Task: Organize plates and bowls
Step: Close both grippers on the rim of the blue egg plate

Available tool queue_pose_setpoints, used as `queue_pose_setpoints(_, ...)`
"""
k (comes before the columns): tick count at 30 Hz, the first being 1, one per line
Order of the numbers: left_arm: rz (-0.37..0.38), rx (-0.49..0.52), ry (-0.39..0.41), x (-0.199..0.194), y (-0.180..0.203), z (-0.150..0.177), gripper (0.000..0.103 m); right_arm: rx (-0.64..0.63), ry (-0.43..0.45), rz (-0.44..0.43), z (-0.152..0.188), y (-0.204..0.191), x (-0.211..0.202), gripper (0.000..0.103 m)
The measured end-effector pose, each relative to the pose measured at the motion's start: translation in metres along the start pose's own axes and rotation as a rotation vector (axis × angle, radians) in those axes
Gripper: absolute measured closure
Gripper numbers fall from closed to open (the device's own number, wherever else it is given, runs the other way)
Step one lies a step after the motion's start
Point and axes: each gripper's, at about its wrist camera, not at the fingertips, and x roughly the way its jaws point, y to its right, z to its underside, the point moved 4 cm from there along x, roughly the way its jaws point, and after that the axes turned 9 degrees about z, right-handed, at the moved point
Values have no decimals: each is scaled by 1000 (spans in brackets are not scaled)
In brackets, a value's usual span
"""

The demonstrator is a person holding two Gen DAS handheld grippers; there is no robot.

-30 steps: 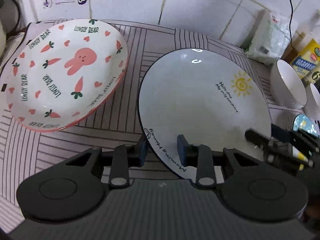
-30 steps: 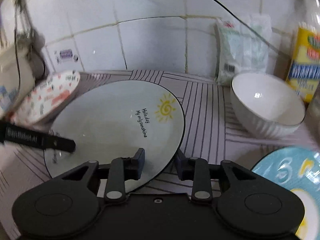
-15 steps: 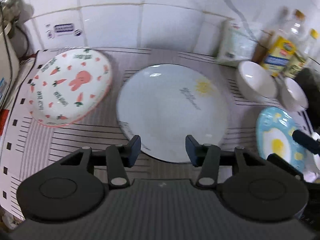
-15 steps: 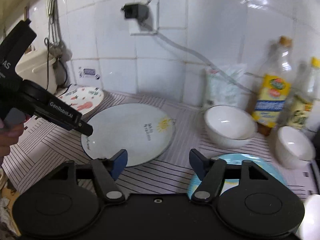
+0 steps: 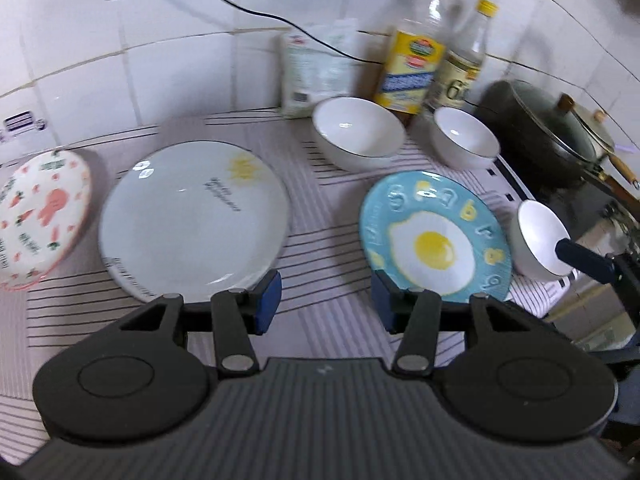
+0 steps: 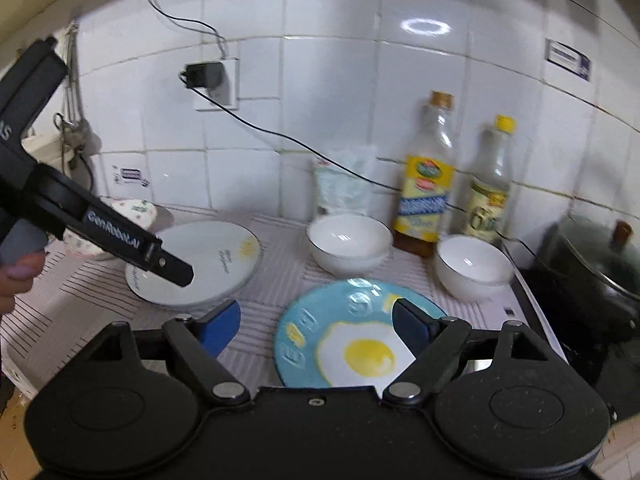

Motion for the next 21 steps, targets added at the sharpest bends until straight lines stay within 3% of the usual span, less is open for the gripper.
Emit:
queue_pose_setpoints(8, 20, 66, -32, 47, 22, 13, 51, 55, -6, 118, 40, 28, 4, 13)
queue_pose_setpoints(14, 18, 88, -55, 80, 25, 21, 48, 163, -39, 87, 57, 41, 8, 13)
queue_pose_setpoints(21, 35, 42, -72, 107, 17, 16, 45, 328, -148, 134, 87, 64, 49, 14)
